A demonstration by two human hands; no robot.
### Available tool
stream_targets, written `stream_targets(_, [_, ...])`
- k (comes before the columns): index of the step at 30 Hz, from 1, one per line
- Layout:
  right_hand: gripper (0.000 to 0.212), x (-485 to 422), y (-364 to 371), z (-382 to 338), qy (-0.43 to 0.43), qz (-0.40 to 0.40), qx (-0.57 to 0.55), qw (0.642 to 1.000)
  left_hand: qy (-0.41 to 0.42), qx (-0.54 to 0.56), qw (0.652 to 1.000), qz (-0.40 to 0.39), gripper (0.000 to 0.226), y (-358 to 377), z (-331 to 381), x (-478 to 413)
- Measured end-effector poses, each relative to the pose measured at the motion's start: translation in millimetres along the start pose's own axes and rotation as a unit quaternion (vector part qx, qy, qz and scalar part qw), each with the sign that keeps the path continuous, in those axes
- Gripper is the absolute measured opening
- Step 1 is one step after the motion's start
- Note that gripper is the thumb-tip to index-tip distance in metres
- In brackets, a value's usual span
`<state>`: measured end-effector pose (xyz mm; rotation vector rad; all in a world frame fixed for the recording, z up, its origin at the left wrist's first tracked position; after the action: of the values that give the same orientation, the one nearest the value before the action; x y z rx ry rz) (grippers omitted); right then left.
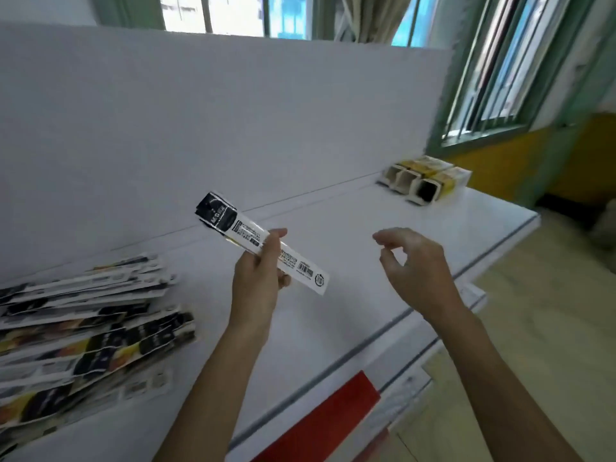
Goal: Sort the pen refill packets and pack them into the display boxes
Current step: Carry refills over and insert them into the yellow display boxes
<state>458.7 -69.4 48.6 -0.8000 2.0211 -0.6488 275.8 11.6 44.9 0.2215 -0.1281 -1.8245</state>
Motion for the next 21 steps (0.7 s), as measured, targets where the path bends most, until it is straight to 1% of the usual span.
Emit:
stream_targets(5, [0.031,-3,-76,101,0.080,0.014,0.066,0.995,-0.037,0.056,0.996,-0.062,0.022,123,-34,-2])
stream_targets(8, [0.032,2,-104,153,0.127,0.019,0.060,0.990,-0.050,0.053,0.995,-0.074,0.022,182,-49,-3])
stream_targets(12, [0.033,-8,-120,216,0.160,0.030,0.060,0.985,-0.066,0.044,0.994,-0.080,0.021,243,-63,-20])
stream_targets(15, [0.034,-36,-118,255,0.157,0.022,0.049,0.986,-0.046,0.026,0.997,-0.057,0.022,274,-71,-49])
stream_targets(19, [0.034,-98,-109,296,0.111,0.010,0.032,0.993,-0.016,0.009,1.000,0.001,0.025,305,-82,-92])
stream_targets(21, [0.034,-131,-106,314,0.104,-0.001,0.015,0.994,-0.017,0.010,0.999,0.035,0.021,320,-87,-113])
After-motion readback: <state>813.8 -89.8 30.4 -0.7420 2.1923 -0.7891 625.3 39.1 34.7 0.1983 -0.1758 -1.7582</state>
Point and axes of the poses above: each hand's wrist, its own x-axis away from the middle knuckle, its own y-axis out of the palm, z = x × y, the point moved 2 cm from there along -x, towards the middle knuckle, and after that the axes turned 2 degrees about x, right-handed, at the moved point
